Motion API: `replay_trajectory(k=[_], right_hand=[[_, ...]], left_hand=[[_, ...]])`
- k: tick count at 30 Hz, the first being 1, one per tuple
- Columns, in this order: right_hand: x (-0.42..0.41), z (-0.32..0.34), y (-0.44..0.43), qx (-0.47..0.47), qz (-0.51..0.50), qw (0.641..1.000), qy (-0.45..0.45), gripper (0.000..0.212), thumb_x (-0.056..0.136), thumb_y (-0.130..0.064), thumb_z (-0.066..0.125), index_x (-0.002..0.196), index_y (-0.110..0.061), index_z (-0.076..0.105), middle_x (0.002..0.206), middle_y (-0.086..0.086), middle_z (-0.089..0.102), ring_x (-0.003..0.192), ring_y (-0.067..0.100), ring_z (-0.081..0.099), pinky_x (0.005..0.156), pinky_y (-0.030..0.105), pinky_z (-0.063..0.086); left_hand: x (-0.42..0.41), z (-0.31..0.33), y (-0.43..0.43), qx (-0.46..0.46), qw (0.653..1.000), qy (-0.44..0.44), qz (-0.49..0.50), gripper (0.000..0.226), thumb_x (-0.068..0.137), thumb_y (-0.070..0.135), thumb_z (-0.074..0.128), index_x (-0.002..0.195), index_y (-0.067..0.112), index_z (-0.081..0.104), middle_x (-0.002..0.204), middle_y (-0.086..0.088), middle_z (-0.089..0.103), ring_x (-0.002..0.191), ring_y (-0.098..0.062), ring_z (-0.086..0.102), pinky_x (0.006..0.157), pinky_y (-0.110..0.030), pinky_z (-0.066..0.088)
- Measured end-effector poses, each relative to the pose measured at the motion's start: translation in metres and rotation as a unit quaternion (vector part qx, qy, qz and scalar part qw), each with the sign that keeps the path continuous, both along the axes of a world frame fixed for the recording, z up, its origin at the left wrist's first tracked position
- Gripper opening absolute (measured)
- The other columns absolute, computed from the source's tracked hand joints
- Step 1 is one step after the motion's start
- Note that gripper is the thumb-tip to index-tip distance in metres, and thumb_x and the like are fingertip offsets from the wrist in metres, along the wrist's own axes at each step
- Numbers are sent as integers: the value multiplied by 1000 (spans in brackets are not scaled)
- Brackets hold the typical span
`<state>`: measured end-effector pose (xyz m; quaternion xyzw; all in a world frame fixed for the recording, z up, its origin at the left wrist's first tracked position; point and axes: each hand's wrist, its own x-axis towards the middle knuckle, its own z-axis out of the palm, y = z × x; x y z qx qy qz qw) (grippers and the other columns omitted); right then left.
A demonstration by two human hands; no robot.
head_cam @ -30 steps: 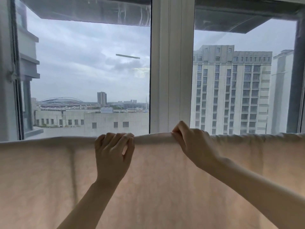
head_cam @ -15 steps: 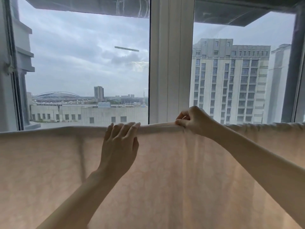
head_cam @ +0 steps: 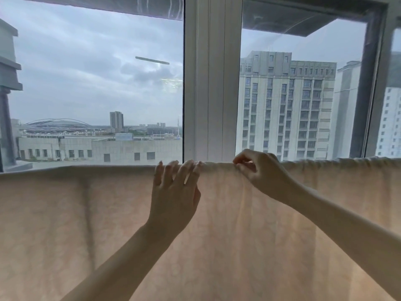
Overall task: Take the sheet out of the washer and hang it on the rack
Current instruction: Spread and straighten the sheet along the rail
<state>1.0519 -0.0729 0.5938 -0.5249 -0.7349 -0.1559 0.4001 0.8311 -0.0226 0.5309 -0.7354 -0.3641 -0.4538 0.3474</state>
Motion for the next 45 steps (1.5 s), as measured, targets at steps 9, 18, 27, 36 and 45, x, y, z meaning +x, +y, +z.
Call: replay_trajectory(k=[9, 18, 27, 36, 45], right_hand=[[23, 7, -4, 1, -3, 1000, 31, 13, 82, -10, 74, 94, -15, 75, 86, -10, 72, 82, -9, 63, 80, 3, 44], [39, 28, 13, 30, -64, 997, -12, 8, 88, -11, 66, 93, -13, 72, 89, -2, 72, 81, 6, 63, 80, 8, 43], [43, 34, 25, -41, -60, 996, -58, 8, 88, -12, 66, 93, -13, 72, 88, -5, 69, 78, 4, 60, 71, 1, 38], [86, 39, -13, -155, -40, 987, 2, 16, 83, -38, 71, 92, -25, 71, 88, -12, 71, 86, -3, 65, 79, 15, 49], [95, 24, -19, -46, -75, 996, 5, 8, 84, -20, 72, 90, -21, 76, 86, -17, 72, 83, -8, 64, 84, 9, 46]], left_hand=[[16, 1, 11, 18, 1000, 8, -3, 42, 90, 26, 56, 131, 19, 56, 123, -6, 61, 107, -32, 56, 99, -55, 39], [29, 4, 16, 17, 999, 51, -1, 54, 87, 34, 55, 140, 22, 46, 127, -5, 56, 106, -32, 55, 98, -54, 36], [52, 18, 5, -41, 992, 121, -20, 56, 91, 45, 41, 141, 22, 40, 130, -1, 52, 103, -29, 54, 90, -49, 38], [64, 27, 4, -48, 982, 180, 14, 62, 95, 56, 37, 145, 20, 31, 126, -4, 55, 102, -31, 57, 86, -45, 44], [84, 30, 4, -47, 982, 183, -11, 65, 92, 61, 30, 144, 22, 33, 126, -1, 56, 100, -28, 59, 82, -44, 45]])
